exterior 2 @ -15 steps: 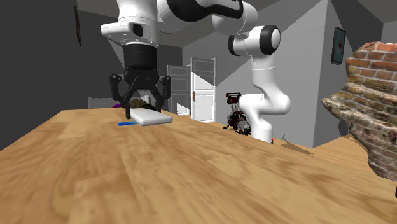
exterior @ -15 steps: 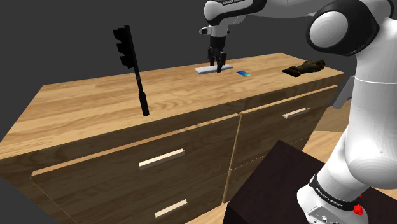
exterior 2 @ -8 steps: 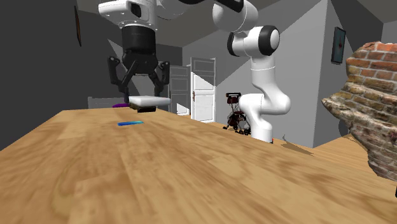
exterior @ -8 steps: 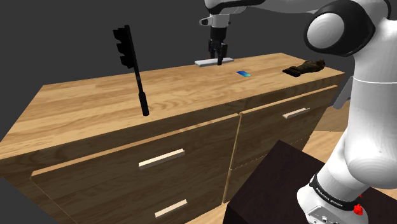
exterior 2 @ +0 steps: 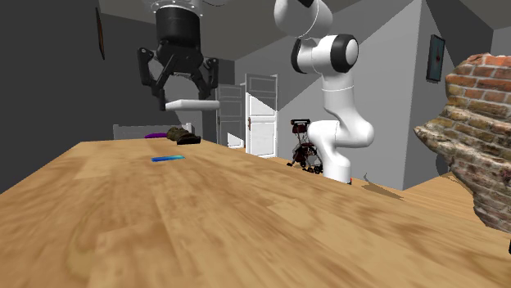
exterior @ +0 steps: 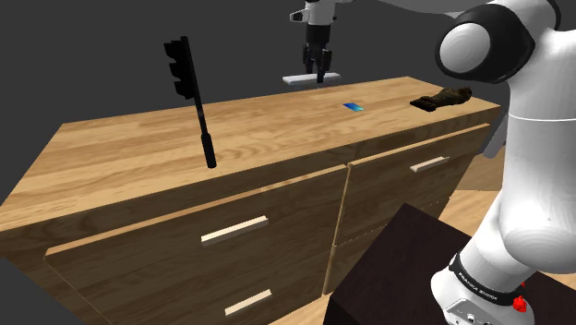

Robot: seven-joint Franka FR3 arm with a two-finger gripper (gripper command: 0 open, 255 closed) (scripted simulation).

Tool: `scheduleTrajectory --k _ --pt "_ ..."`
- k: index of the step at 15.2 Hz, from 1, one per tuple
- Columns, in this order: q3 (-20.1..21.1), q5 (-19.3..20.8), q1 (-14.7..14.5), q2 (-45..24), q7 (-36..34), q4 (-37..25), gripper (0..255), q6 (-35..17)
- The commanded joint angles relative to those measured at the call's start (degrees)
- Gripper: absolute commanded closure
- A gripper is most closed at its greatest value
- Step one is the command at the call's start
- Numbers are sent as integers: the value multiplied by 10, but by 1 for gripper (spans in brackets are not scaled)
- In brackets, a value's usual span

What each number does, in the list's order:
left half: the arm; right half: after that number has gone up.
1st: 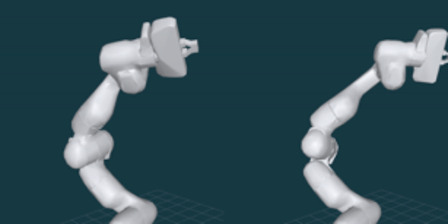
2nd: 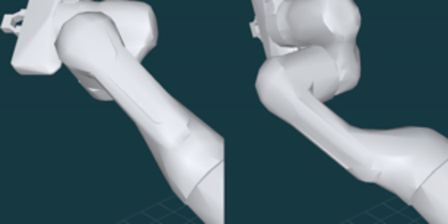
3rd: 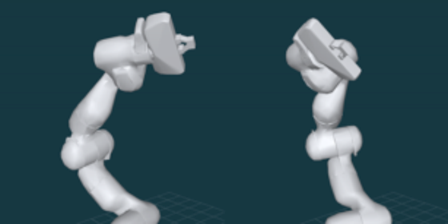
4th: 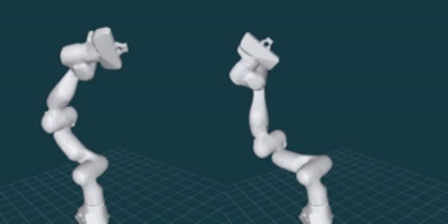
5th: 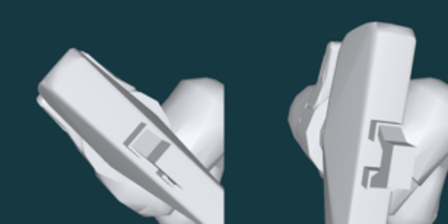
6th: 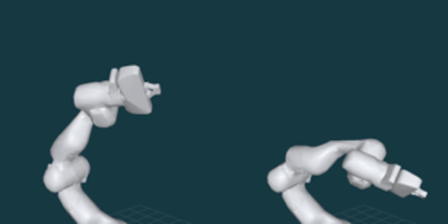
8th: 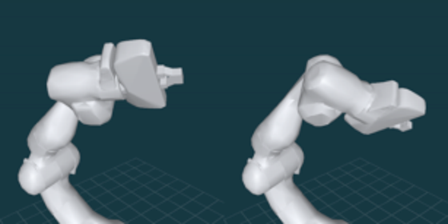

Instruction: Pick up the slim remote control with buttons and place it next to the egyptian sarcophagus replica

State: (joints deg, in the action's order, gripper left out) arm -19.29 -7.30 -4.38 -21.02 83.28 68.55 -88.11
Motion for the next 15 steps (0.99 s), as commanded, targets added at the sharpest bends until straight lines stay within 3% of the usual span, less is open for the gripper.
scheduleTrajectory --k 1,7,15 --pt "-4 4 3 15 8 18 255 -3" --pt "-27 28 23 102 62 138 255 -38" --pt "-65 56 62 181 142 234 255 -60"
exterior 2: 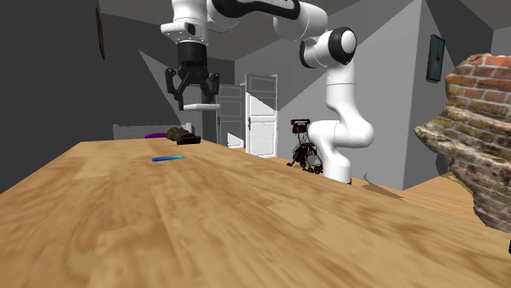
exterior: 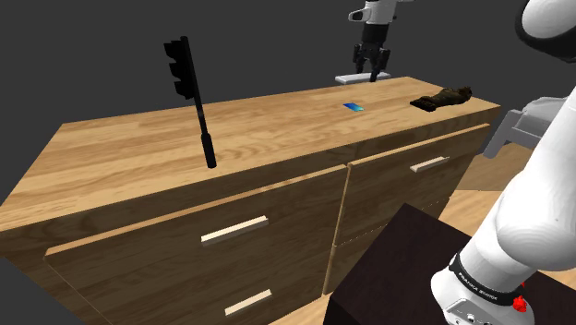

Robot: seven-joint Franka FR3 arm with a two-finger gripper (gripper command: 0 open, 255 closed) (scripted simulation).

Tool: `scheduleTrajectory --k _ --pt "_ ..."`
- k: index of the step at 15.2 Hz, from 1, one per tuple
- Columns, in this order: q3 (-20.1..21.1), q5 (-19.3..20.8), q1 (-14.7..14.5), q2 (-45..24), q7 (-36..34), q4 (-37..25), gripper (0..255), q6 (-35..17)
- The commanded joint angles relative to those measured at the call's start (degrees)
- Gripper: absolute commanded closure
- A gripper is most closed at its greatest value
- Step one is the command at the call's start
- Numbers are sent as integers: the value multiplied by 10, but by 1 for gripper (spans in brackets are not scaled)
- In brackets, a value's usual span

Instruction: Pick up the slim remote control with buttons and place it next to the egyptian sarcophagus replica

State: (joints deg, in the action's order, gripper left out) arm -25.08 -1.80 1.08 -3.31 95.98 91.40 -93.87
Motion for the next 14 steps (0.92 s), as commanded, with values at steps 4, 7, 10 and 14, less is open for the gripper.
scheduleTrajectory --k 4,7,10,14 --pt "-29 13 30 29 59 33 255 -7" --pt "-47 19 48 42 95 46 255 -8" --pt "-63 24 63 49 125 61 255 -17" --pt "-63 25 63 53 124 95 255 -48"
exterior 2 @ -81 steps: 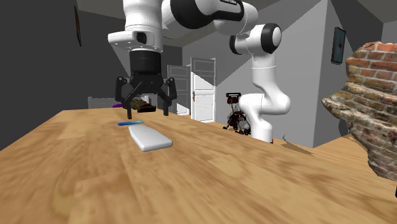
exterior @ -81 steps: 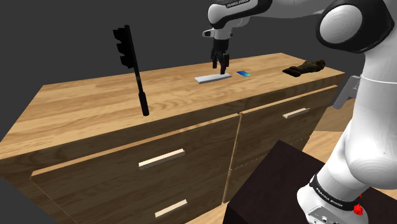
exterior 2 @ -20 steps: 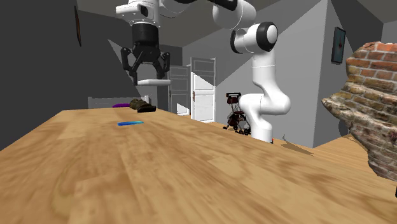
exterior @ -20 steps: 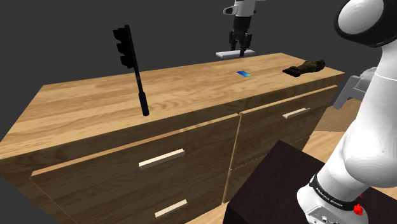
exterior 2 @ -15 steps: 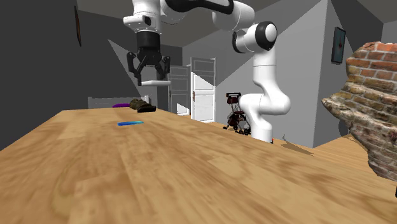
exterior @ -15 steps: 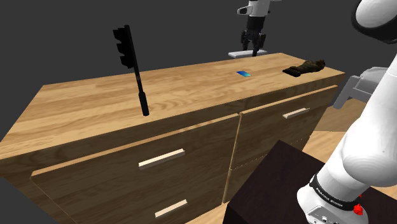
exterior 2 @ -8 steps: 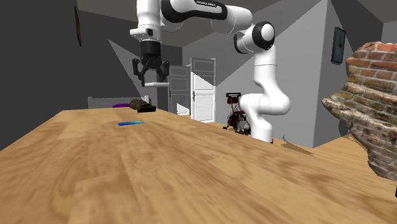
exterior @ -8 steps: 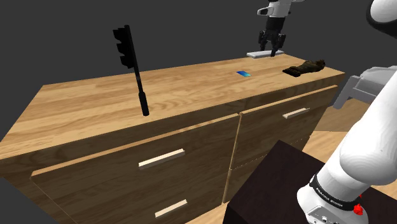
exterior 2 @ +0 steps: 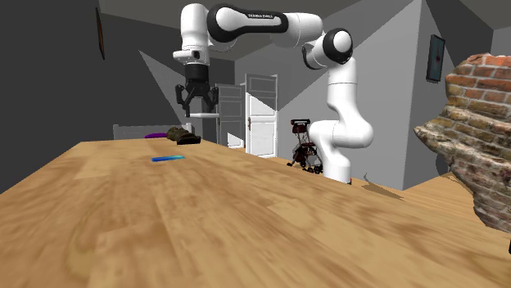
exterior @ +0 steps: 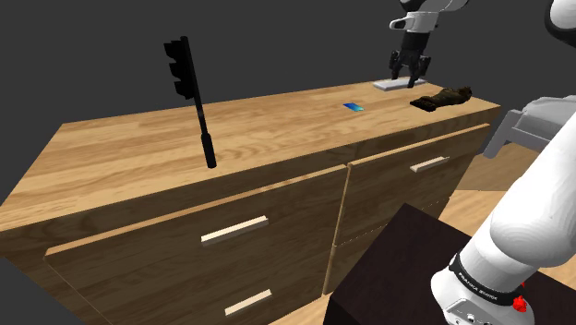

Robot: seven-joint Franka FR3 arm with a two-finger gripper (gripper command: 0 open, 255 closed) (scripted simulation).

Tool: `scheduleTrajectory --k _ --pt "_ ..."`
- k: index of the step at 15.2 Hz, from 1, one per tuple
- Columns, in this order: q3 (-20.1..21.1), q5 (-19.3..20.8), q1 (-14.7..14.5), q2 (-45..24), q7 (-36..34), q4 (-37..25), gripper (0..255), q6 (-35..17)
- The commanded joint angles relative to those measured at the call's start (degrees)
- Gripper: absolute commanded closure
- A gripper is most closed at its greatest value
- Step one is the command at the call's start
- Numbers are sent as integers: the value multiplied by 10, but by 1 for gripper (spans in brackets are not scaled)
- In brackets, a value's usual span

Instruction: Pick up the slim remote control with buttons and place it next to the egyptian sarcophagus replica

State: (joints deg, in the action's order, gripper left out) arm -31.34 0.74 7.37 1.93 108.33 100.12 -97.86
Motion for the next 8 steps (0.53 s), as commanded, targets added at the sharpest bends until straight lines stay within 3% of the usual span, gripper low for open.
scheduleTrajectory --k 1,8 --pt "0 0 0 1 0 16 255 -16" --pt "-1 0 1 0 1 69 255 -70"
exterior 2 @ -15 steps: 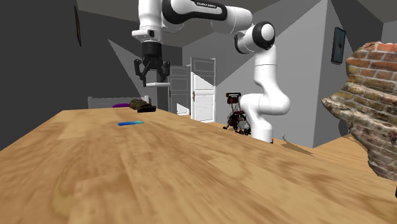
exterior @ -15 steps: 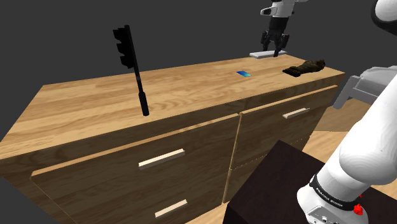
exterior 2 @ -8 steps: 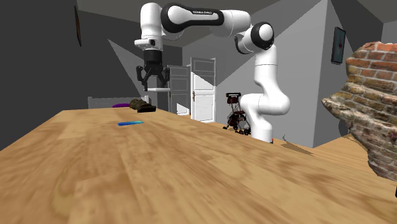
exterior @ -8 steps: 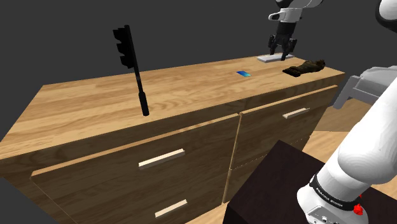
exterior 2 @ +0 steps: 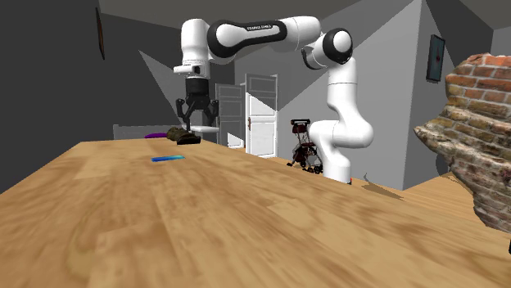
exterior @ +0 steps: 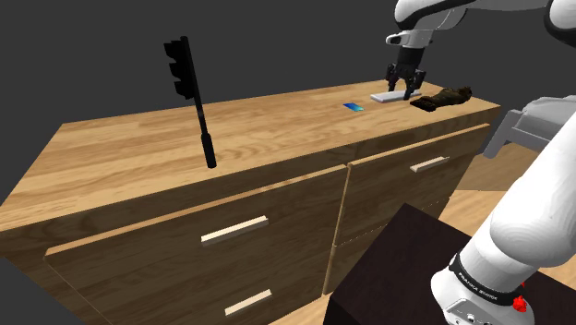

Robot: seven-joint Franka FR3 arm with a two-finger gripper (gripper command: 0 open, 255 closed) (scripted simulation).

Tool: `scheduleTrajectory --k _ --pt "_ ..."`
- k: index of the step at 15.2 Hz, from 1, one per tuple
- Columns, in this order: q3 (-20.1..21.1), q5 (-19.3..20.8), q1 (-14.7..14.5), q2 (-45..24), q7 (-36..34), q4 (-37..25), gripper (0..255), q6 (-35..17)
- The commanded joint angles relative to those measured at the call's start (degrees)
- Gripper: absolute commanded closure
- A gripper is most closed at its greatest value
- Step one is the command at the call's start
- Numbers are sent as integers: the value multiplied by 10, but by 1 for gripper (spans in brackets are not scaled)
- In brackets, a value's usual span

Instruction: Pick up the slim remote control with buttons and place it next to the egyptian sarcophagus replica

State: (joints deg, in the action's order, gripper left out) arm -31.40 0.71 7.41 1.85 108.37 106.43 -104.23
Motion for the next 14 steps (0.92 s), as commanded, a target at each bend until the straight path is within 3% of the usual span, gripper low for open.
scheduleTrajectory --k 1,10,14 --pt "0 0 0 0 1 13 255 -14" --pt "-2 -7 2 -13 6 71 255 -82" --pt "-2 -7 2 -13 6 71 255 -82"
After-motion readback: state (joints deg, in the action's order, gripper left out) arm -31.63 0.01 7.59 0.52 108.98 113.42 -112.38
